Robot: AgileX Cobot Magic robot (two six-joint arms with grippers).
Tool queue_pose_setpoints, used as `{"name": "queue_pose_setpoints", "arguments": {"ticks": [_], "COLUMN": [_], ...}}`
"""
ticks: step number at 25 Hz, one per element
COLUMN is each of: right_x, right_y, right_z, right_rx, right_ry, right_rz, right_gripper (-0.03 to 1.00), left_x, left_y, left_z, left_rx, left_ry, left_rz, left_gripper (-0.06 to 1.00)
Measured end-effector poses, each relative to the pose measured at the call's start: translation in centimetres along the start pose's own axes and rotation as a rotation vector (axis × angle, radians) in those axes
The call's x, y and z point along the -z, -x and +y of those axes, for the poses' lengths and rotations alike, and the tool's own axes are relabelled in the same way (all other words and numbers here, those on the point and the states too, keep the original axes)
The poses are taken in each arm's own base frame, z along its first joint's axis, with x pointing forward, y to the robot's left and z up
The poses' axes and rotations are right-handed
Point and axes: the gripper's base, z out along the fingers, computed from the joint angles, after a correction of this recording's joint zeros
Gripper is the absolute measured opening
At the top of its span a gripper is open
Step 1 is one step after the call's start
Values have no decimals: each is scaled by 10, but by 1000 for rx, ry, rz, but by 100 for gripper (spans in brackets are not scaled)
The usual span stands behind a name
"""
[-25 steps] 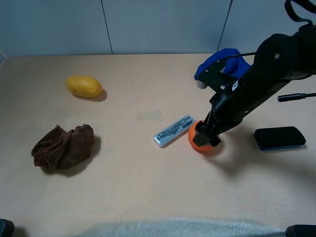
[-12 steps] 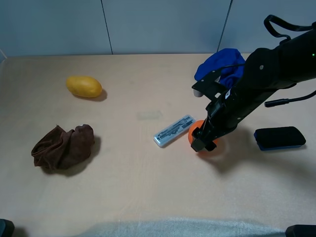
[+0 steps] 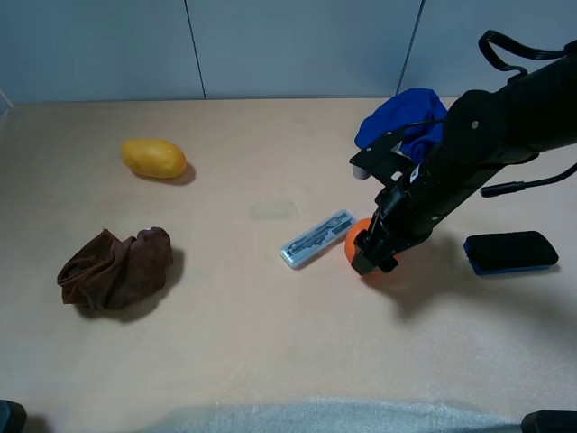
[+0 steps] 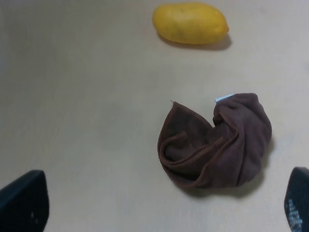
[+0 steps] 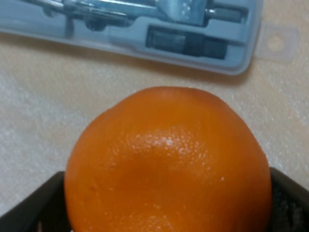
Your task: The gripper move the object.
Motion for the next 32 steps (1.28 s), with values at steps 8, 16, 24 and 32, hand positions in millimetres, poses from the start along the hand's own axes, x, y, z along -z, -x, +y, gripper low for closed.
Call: {"name": "queue_pose_setpoints", "arguments": {"ticks": [8, 16, 24, 32], "right_x": [0, 5, 23, 40], "right_y": [0, 5, 25, 42], "right_z": [0, 0, 0, -2], "right_rx": [2, 11, 20, 12], "right_ry": [0, 3, 34, 51], "right_rz": [0, -10, -15, 34], "right_gripper": [55, 55, 55, 55], "left_x": [0, 0, 0, 0], "left_y": [0, 0, 0, 0], "left_z": [0, 0, 0, 0], "left_rx": [0, 0, 0, 0], "left_ry": [0, 0, 0, 0], "left_rz": [0, 0, 0, 0], "left_gripper": [99, 99, 99, 99]}}
